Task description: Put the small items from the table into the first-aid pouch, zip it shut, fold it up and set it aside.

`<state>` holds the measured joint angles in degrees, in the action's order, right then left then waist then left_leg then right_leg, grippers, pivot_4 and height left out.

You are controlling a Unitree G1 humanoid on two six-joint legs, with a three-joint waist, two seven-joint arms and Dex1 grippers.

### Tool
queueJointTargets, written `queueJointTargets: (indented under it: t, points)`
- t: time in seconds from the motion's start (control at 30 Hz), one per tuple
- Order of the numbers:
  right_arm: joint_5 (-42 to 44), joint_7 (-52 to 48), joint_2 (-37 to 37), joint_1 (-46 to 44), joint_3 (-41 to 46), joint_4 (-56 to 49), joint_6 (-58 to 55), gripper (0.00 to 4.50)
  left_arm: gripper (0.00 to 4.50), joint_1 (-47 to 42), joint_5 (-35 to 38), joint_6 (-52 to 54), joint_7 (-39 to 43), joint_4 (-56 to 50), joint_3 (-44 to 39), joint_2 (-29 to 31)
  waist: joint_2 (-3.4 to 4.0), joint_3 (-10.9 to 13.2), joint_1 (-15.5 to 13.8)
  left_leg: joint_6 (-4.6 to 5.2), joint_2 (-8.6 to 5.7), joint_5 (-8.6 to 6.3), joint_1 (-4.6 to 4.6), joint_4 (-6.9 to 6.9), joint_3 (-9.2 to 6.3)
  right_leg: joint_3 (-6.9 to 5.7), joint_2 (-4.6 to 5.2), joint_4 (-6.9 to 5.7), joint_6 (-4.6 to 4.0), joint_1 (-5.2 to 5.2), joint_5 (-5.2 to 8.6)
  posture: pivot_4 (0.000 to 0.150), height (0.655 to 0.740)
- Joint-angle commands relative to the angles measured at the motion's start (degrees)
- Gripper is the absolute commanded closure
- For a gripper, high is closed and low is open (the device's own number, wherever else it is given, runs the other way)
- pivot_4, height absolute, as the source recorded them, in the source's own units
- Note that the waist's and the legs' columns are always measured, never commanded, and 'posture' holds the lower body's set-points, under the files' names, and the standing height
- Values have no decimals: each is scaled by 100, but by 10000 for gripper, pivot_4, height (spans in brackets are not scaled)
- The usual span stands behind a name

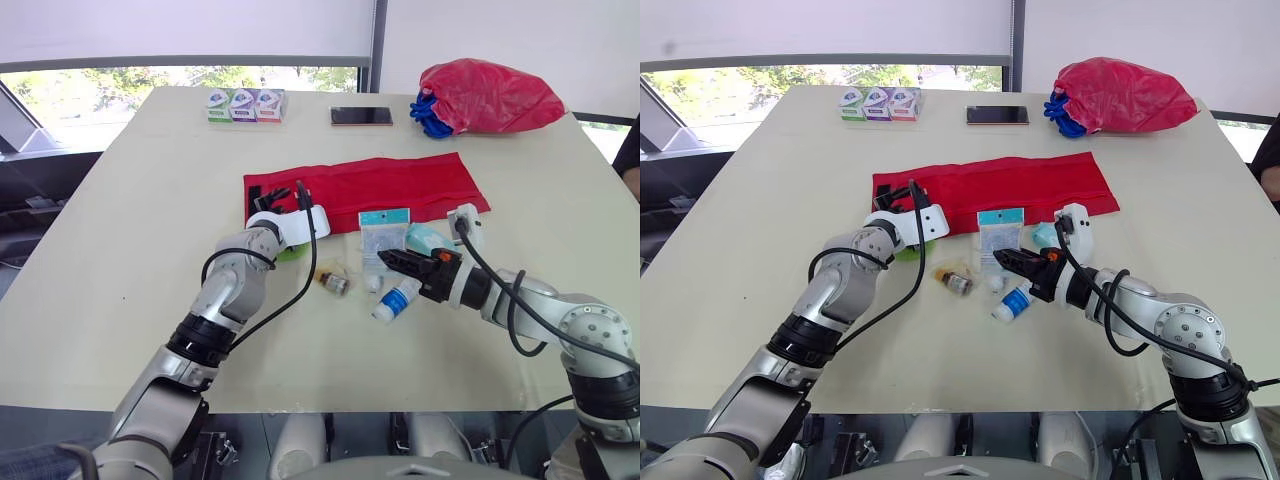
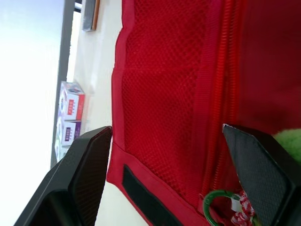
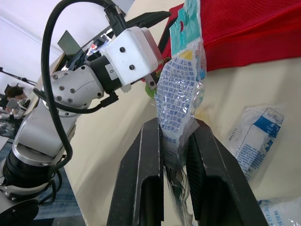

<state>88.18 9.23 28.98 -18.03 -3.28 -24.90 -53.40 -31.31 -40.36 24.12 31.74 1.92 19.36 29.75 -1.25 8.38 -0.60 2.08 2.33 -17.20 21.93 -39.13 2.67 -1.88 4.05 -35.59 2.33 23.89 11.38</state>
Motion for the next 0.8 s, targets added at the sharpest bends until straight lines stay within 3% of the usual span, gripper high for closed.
queueJointTargets:
  t: [0.03,0.37,0.8]
  points:
    - [46,-39,-29,-105,186,-123,76,43695,4955,-14,53,72,149,-4,50,-54,0,0,-4,0,0,0,1,0,0,0,0,0,0,0,0,1500,7400]
    - [27,-14,-38,-34,186,-170,82,43695,4955,-430,28,-32,-226,720,-13,-133,-1,0,-10,1,-5,0,1,-1,-3,-1,0,-2,3,1,1,1500,7400]
    - [-108,-133,-56,-30,177,-130,64,43695,4955,23,167,258,-359,50,-364,24,-1,1,14,0,0,0,4,1,0,1,0,-1,1,5,0,1500,7400]
